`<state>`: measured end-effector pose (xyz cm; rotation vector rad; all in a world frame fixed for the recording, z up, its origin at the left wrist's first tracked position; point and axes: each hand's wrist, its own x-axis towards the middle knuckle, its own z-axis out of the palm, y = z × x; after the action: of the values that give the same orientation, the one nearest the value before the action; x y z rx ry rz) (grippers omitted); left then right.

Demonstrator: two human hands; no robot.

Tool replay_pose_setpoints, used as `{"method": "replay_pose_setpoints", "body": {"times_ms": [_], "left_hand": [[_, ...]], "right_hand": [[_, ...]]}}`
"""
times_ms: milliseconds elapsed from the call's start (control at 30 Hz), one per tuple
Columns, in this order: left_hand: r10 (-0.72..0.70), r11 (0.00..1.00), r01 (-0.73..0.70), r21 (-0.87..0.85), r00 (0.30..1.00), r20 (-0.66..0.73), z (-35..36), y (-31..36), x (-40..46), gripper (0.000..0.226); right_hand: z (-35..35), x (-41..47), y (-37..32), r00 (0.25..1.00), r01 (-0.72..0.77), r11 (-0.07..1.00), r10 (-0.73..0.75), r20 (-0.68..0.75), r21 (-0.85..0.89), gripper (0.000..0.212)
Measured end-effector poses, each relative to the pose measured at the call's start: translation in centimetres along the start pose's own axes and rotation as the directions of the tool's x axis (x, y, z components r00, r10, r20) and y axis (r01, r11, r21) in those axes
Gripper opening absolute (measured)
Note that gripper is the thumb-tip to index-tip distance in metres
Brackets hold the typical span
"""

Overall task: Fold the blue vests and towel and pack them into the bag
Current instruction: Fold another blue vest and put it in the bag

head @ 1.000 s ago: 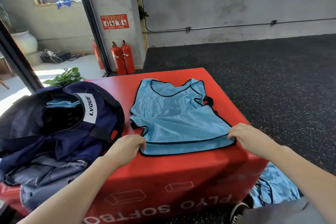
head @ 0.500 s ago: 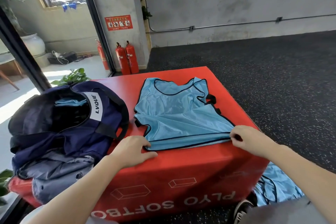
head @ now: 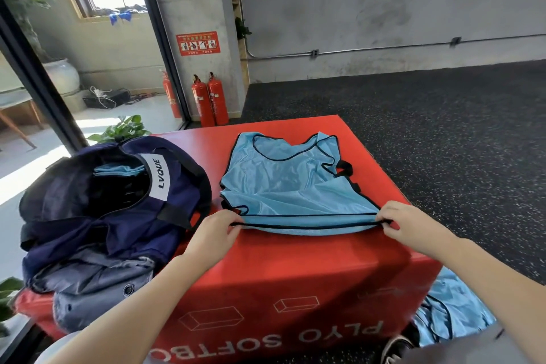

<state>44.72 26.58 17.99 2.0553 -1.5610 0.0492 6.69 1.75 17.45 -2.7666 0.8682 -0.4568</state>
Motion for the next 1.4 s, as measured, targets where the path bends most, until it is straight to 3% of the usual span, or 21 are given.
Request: {"method": "replay_pose_setpoints", "body": {"times_ms": [133, 300, 500, 700, 833, 1000, 1200, 1400], "left_hand": [[-0.093, 0.994, 0.086, -0.069, 0.989, -0.111, -2.8, 1.2, 1.6, 0.016], [-0.143, 0.983, 0.106, -0.149, 0.953, -0.266, -9.6, 5.3, 5.4, 0.013], [-0.104, 0.987, 0.040, -0.153, 0.892, -0.440, -21.1, 10.9, 9.8, 0.013], [-0.076, 0.965, -0.084, -0.247, 0.814, -0.576, -34.2, 17.0, 11.2, 0.015], [-0.089, 0.937, -0.145, -0.317, 0.780, -0.619, -41.1, 20.1, 10.0, 0.016], [-0.050, 0.919, -0.192, -0.346, 0.811, -0.583, -46.4, 21.9, 8.0, 0.008], [-0.025, 0.949, -0.136, -0.285, 0.868, -0.497, -48.7, 20.3, 6.8, 0.007], [-0.056, 0.959, -0.075, -0.273, 0.897, -0.439, -46.5, 17.8, 6.8, 0.011]], "right_hand": [[-1.9, 0.4, -1.2, 0.978, 0.035, 0.999, -0.031, -0.207, 0.015, 0.018], [-8.1, 2.7, -4.2, 0.889, -0.040, 0.989, 0.100, -0.446, 0.141, 0.013], [-19.8, 5.4, -10.1, 0.769, -0.055, 0.935, 0.264, -0.583, 0.351, 0.015], [-32.9, 5.5, -16.3, 0.700, 0.054, 0.937, 0.211, -0.683, 0.344, 0.025], [-39.2, 4.1, -19.4, 0.681, 0.096, 0.943, 0.172, -0.712, 0.320, 0.026], [-43.2, 2.9, -21.9, 0.656, 0.129, 0.935, 0.169, -0.736, 0.330, 0.020], [-44.0, 2.2, -22.9, 0.715, 0.151, 0.904, 0.180, -0.676, 0.401, 0.013], [-41.6, 4.5, -21.8, 0.776, 0.103, 0.923, 0.158, -0.611, 0.370, 0.008]]}}
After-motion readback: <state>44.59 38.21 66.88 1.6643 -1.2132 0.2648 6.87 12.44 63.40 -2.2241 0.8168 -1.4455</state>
